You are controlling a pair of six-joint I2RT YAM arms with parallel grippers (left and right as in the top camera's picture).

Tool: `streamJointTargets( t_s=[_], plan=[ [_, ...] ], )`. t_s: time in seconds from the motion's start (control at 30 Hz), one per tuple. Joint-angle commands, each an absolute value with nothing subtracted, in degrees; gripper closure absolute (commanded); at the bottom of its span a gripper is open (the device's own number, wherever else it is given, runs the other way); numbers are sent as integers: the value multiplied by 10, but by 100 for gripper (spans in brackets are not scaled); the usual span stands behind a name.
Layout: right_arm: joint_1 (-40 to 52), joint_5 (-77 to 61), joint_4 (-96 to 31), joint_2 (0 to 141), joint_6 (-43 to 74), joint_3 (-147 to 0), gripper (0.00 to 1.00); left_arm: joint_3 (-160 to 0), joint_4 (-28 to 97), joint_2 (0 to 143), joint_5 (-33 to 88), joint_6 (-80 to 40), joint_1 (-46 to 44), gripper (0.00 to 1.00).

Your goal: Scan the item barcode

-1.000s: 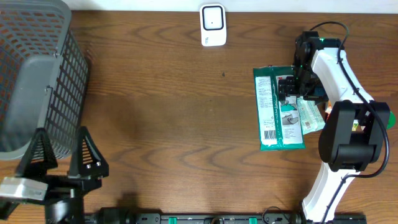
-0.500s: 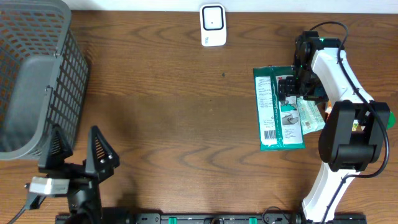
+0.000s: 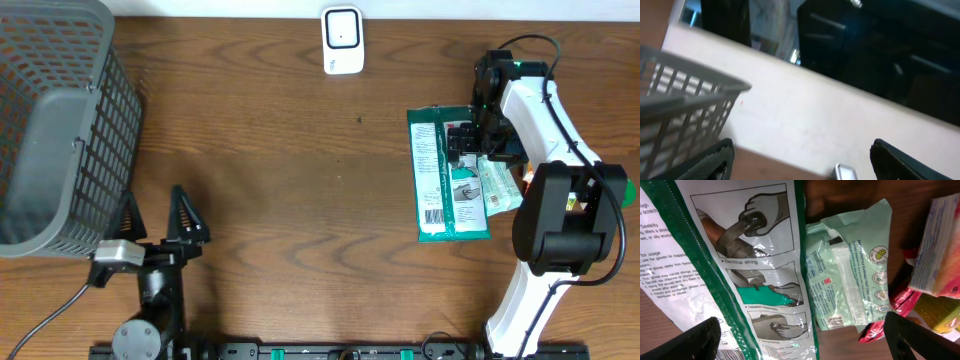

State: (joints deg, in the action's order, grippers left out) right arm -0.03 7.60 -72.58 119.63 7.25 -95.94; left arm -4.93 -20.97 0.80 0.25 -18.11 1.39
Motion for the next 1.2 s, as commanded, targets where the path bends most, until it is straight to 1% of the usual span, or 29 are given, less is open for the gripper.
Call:
streamJointTargets(
  t_s=[0.0, 0.13, 0.4, 0.6, 0.9, 1.0, 1.17],
  plan=[
    [5, 83, -726, 1201, 83, -966, 1, -30, -216, 1, -7, -176, 12, 13],
    [5, 83, -726, 1201, 83, -966, 1, -6, -215, 1, -7, -176, 12, 13],
    [5, 83, -726, 1201, 83, -966, 1, -2, -132, 1, -8, -174, 12, 12],
    [5, 83, -726, 1201, 83, -966, 1, -2, -52, 1, -7, -126, 12, 13],
    [5, 83, -726, 1201, 83, -966, 1, -2, 30, 1, -7, -50, 12, 13],
    [5, 83, -726, 1201, 83, -966, 1, -2, 42, 1, -5, -23, 12, 13],
    [5, 83, -726, 1201, 83, -966, 1, -2, 42, 1, -5, -15, 12, 13]
  ],
)
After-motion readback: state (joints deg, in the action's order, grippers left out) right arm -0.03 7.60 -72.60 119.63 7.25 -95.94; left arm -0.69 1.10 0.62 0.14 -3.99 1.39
